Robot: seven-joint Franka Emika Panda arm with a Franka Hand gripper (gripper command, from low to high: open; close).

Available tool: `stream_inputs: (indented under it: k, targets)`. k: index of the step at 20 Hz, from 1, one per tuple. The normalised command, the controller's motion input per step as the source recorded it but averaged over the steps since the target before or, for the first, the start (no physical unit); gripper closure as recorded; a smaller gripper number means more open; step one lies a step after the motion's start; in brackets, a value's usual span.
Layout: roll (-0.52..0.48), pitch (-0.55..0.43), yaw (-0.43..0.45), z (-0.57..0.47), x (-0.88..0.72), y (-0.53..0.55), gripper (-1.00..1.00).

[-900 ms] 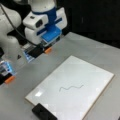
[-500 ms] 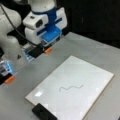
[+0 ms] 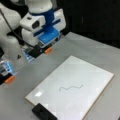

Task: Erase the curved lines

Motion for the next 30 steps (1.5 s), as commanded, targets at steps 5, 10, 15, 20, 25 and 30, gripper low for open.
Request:
stream_inputs:
  k: [5,10,15,20,25,30]
  targets:
    - [-0.114,-0.016,0.150,0.08,0.12,-0.38,-1.00]
    - [-0.070,-0.001,0.188,0.03,0.22,-0.39,-1.00]
    - [-0.032,0.067,0.216,0.03,0.28,-0.40,-1.00]
    - [-0.011,0.145,0.168,0.03,0.38,-0.45,-1.00]
    - [-0.044,0.235,0.134,0.07,0.37,-0.39,-1.00]
    - [-0.064,0.259,0.129,0.04,0.34,-0.32,-1.00]
